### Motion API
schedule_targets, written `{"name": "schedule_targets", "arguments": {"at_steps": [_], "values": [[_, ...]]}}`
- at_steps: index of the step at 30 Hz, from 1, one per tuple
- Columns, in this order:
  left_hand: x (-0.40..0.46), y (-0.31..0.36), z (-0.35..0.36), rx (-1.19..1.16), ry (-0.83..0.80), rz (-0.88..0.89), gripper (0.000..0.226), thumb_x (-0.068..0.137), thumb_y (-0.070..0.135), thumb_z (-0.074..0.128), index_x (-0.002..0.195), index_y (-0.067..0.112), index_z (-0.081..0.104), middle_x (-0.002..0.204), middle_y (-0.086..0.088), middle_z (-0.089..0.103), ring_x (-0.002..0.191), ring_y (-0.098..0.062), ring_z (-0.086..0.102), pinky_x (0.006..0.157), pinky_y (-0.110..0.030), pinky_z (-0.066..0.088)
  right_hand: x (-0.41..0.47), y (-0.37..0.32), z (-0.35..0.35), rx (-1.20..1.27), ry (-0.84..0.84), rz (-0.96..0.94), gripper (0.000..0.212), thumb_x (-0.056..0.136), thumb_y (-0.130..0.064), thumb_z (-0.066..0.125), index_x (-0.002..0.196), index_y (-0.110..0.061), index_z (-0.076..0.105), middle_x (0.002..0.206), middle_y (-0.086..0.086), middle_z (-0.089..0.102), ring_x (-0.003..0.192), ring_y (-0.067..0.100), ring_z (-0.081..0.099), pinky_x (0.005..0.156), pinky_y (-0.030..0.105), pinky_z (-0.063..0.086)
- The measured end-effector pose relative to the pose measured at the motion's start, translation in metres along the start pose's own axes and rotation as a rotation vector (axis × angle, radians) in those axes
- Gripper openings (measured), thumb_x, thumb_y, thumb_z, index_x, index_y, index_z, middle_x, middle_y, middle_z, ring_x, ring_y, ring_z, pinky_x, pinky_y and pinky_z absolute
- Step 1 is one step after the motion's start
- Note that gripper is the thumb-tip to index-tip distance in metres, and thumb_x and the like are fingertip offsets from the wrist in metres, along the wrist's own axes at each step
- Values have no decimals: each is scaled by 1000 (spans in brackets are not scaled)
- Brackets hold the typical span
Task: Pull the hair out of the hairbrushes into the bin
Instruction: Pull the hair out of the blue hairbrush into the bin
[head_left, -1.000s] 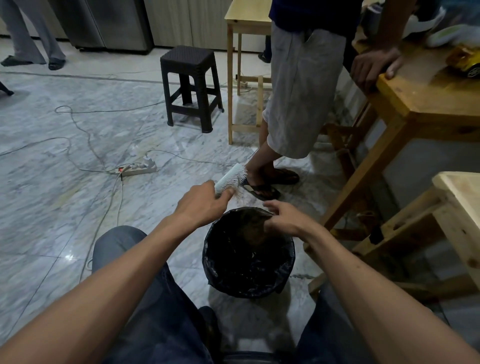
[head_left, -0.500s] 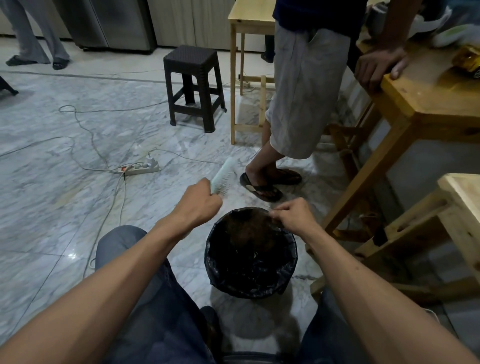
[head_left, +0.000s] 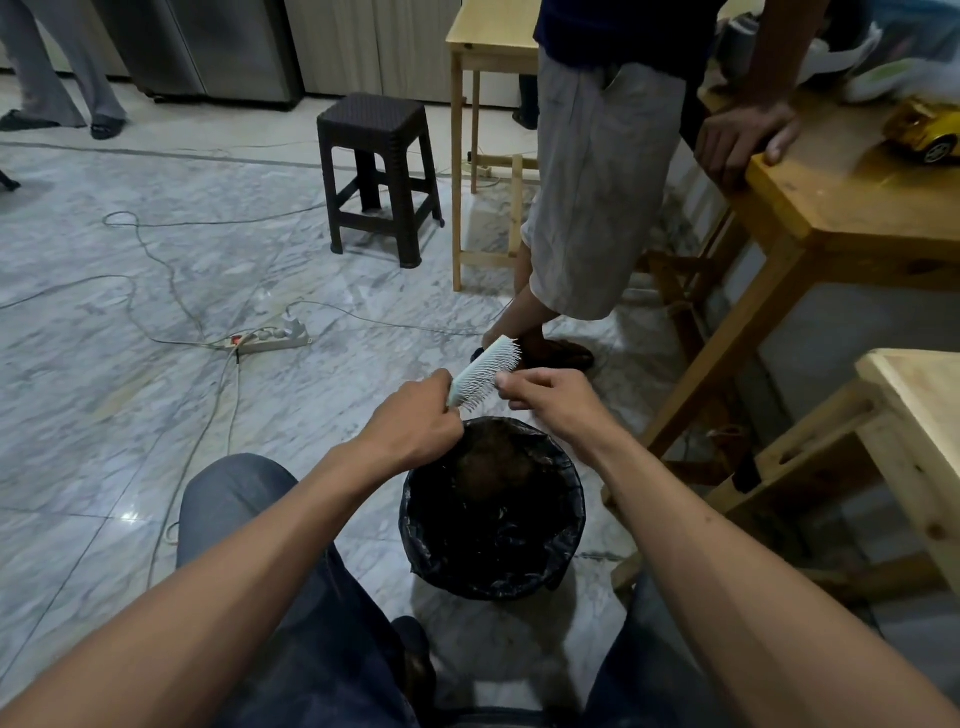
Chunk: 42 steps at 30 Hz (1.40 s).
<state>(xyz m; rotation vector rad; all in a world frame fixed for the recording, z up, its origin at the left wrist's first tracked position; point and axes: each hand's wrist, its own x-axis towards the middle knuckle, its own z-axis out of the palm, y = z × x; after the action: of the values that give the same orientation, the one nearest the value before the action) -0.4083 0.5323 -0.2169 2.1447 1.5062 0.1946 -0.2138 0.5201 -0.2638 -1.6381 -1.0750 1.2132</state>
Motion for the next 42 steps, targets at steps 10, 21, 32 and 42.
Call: {"name": "schedule_targets", "arguments": {"at_steps": [10, 21, 32, 42], "values": [[-1, -11, 0, -9, 61, -71, 12, 89, 12, 47, 100, 8, 46, 82, -12, 57, 64, -28, 49, 50, -33, 33, 1, 9, -6, 38, 180, 46, 23, 84, -14, 77, 61, -12, 74, 67, 5, 72, 67, 19, 64, 74, 37, 57], [5, 4, -4, -62, 37, 9, 21, 87, 19, 54, 103, 6, 56, 92, -14, 64, 77, -31, 59, 61, -40, 47, -8, 6, -7, -85, -180, 95, 70, 86, -29, 79, 148, -25, 46, 132, 2, 63, 98, 15, 72, 78, 28, 55], [5, -9, -11, -9, 160, 46, 15, 82, 6, 50, 95, 4, 57, 81, -13, 56, 72, -33, 52, 52, -32, 31, -12, 22, -12, -87, 0, 73, 16, 89, -13, 76, 81, 0, 79, 66, 3, 70, 53, 8, 55, 48, 14, 43], [8, 1, -4, -22, 198, -10, 24, 93, 22, 49, 113, 10, 53, 82, -10, 62, 61, -23, 53, 49, -31, 34, -7, 11, -5, -215, -136, 116, 57, 88, -18, 68, 144, -23, 58, 128, -3, 67, 114, 12, 65, 97, 29, 52]]}}
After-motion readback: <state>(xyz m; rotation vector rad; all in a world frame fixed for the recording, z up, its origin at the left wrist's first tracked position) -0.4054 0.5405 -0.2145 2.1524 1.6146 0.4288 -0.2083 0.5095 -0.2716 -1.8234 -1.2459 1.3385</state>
